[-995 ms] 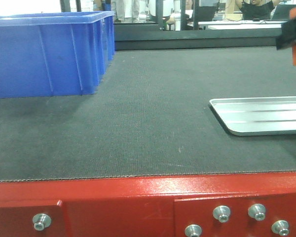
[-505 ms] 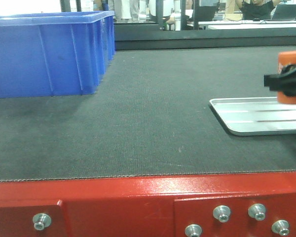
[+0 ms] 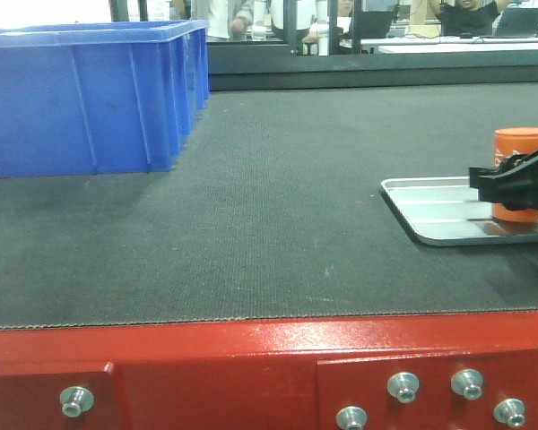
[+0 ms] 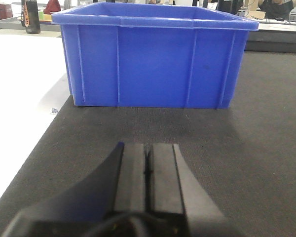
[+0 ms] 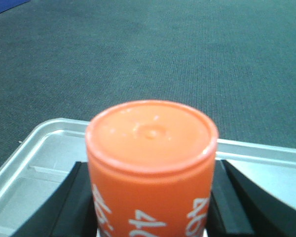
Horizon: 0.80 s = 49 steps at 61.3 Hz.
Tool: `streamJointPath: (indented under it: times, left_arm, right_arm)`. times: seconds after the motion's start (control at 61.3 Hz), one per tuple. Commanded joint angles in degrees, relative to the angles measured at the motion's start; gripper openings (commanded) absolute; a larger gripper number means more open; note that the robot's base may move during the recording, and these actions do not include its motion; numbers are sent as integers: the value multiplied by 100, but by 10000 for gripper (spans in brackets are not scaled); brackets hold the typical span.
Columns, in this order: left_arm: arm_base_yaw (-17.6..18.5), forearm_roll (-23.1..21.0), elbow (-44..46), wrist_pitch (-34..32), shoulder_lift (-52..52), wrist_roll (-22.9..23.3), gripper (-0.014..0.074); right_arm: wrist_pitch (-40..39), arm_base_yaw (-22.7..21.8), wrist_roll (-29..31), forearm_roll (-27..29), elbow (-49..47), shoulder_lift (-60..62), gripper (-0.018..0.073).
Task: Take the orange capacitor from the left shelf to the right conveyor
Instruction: 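Lower the orange cylinder onto the metal tray with the right gripper, then open the right gripper and lift it away from the cylinder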
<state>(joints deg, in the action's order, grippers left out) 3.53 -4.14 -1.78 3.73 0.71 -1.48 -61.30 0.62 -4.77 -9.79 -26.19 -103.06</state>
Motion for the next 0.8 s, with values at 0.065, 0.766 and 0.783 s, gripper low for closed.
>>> streamJointPath:
  times: [0.065, 0.766, 0.783]
  left_arm:
    - [-15, -10, 27, -513, 66, 8, -127]
    - [-15, -10, 27, -513, 66, 8, -127]
    - [-15, -10, 27, -513, 66, 8, -127]
  right_arm:
    - [-561, -43, -20, -12, -81, 204, 408]
    - [2064, -27, -931, -12, -81, 2952, 623]
    - [2197, -27, -986, -12, -81, 3119, 623]
